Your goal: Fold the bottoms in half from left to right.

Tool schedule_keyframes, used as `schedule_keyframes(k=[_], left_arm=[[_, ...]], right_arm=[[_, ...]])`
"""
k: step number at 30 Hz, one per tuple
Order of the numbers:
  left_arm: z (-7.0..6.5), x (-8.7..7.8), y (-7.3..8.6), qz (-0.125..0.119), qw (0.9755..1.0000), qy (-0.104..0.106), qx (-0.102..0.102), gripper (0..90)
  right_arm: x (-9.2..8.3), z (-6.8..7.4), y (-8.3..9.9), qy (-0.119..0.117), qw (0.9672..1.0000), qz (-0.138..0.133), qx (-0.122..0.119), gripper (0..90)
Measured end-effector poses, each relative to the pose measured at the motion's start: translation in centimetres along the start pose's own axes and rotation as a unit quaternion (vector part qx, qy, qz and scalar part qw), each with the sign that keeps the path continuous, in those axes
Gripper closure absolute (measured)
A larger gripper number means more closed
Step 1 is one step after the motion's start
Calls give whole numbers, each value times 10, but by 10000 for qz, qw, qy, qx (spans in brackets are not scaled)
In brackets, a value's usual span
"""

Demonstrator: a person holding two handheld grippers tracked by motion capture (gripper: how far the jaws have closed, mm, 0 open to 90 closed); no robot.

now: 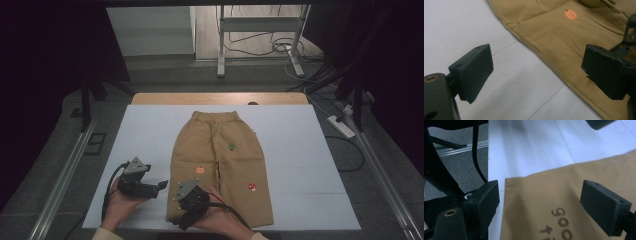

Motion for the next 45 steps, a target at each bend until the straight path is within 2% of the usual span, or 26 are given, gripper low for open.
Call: schedule_keyframes(k=[2,15,20,24,28,30,31,35,39,45], left_arm=[[0,0,0,-18,10000,0,-21,100],[3,-1,1,-10,10000,-33,-56,106],[4,-2,2,-15,10000,-35,-68,106],[4,-1,1,-40,9999,-37,-87,108],[4,-1,1,-5,10000,-49,-46,108],[4,-1,1,-13,10000,-48,-52,108],[4,-1,1,-13,10000,-50,-54,109],[4,-1,0,-16,10000,-63,-61,113],[4,2,-5,6,10000,-64,-56,126],[4,8,-18,29,9999,-48,-82,132]], right_arm=[[4,2,-2,-16,10000,-41,9,163],[17,10,-9,229,9992,160,-292,187],[12,6,-7,293,9992,178,-218,318],[7,0,-5,284,9992,208,-180,492],[0,-7,-2,349,9989,300,-88,743],[-2,-10,0,330,9988,338,-102,811],[-2,-10,1,301,9992,259,-53,830],[-7,-9,0,258,9995,123,-114,845],[-12,-10,0,146,9998,63,-133,849],[-18,-13,1,-15,10000,-92,4,852]])
Point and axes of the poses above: each handheld gripper's, and its own axes: x roughly forward along the jaws, y roughly out of its underside, z roughly to its left, the point moved 5 cm from there along x, roughly forward along the jaws, and after that the axes turned 9 degrees about z, right-handed, at the moved point
